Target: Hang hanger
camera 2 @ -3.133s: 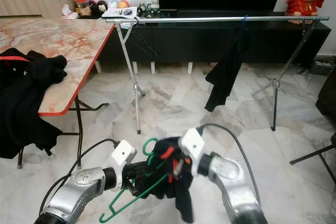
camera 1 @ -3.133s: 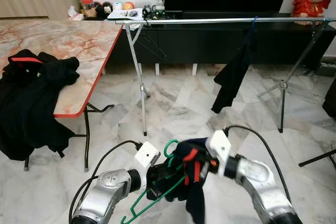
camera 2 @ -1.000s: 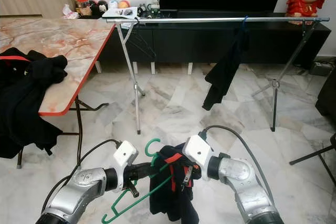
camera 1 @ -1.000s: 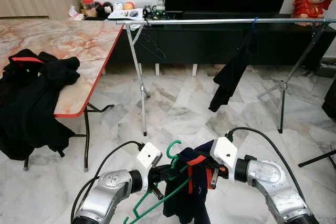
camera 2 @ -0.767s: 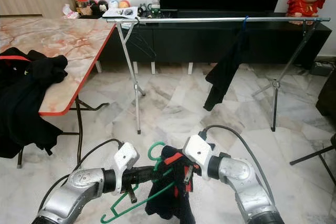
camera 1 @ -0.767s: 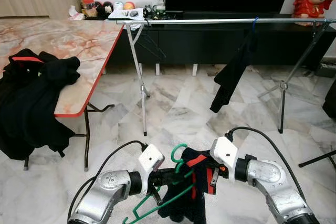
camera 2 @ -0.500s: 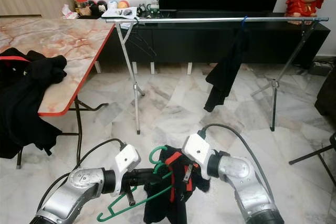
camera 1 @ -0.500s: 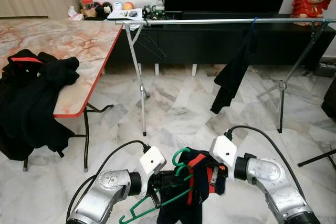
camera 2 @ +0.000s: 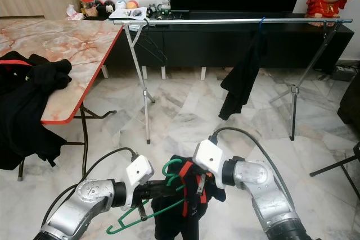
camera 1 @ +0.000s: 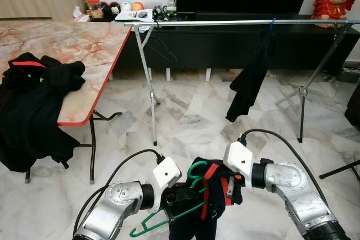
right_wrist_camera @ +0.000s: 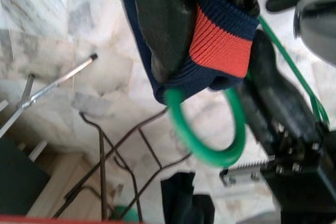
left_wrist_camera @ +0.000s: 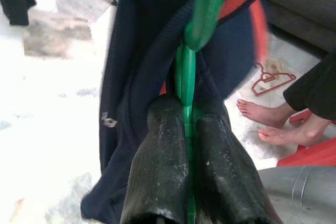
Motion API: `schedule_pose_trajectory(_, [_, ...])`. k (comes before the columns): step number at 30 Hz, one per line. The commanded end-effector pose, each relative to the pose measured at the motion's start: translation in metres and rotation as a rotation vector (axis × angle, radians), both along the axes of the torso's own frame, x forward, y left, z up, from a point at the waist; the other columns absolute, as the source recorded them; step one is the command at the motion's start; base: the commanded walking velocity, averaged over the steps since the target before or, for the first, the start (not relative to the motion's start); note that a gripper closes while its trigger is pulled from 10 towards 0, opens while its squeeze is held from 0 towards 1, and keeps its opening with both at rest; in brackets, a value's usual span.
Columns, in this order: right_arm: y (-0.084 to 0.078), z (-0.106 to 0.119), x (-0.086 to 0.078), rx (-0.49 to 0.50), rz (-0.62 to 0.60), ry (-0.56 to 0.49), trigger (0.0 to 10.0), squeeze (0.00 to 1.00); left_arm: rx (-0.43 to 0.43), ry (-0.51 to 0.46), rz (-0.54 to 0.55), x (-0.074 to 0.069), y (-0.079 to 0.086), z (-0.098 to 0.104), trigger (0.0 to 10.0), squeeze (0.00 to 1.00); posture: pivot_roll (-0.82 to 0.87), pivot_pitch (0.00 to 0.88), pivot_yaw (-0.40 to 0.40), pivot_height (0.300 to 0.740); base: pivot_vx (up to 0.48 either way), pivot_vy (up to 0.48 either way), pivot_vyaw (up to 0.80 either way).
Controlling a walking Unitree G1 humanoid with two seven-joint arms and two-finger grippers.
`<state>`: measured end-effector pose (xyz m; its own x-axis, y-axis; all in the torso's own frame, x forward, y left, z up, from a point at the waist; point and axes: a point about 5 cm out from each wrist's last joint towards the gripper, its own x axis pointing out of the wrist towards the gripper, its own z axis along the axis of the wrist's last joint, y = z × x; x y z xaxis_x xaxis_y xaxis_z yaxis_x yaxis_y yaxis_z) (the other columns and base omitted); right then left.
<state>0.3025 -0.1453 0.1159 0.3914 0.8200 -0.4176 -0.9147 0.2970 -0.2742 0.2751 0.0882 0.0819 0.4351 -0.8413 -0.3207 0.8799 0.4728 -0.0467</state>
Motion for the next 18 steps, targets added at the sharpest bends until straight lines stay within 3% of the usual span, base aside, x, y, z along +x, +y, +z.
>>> schedule_pose_trajectory(1, [0.003,-0.001,-0.002,-0.04,0.025,-0.01,10.0,0.0,-0.013,-0.043,0.033,0.008,0.002,0.009,10.0,0.0,0.12,0.062,0.008,0.74,0.0,0.0,0.0])
schedule_pose_trajectory(9, [0.006,-0.003,-0.003,-0.063,0.022,-0.007,10.0,0.0,-0.035,-0.063,0.094,0.015,0.002,0.01,10.0,0.0,0.12,0.062,0.008,0.74,0.0,0.0,0.0])
schedule_pose_trajectory(10, [0.007,-0.004,-0.003,-0.066,0.022,-0.006,10.0,0.05,-0.037,-0.065,0.101,0.016,0.003,0.01,10.0,0.0,0.12,0.062,0.008,0.74,0.0,0.0,0.0])
schedule_pose_trajectory(11, [0.007,-0.005,-0.002,-0.078,0.021,-0.005,10.0,0.12,-0.041,-0.071,0.113,0.017,0.003,0.011,10.0,0.0,0.12,0.062,0.008,0.74,0.0,0.0,0.0])
schedule_pose_trajectory(12, [0.007,-0.006,-0.003,-0.082,0.02,-0.004,10.0,0.4,-0.046,-0.077,0.129,0.019,0.004,0.011,10.0,0.0,0.12,0.062,0.008,0.74,0.0,0.0,0.0])
schedule_pose_trajectory(13, [0.008,-0.006,-0.003,-0.075,0.022,-0.002,10.0,0.9,-0.061,-0.082,0.149,0.021,0.004,0.013,10.0,0.0,0.12,0.062,0.008,0.74,0.0,0.0,0.0])
schedule_pose_trajectory(14, [0.009,-0.005,-0.003,-0.066,0.024,-0.002,10.0,0.9,-0.067,-0.081,0.153,0.022,0.004,0.013,10.0,0.0,0.12,0.062,0.008,0.74,0.0,0.0,0.0])
schedule_pose_trajectory(15, [0.012,-0.003,-0.005,-0.037,0.032,0.0,10.0,1.0,-0.08,-0.082,0.162,0.023,0.005,0.014,10.0,0.0,0.12,0.064,0.008,0.74,0.0,0.0,0.0])
schedule_pose_trajectory(18, [0.015,-0.001,-0.006,-0.02,0.042,-0.004,10.0,1.0,-0.093,-0.079,0.164,0.023,0.004,0.015,10.0,0.0,0.12,0.064,0.008,0.74,0.0,0.0,0.0])
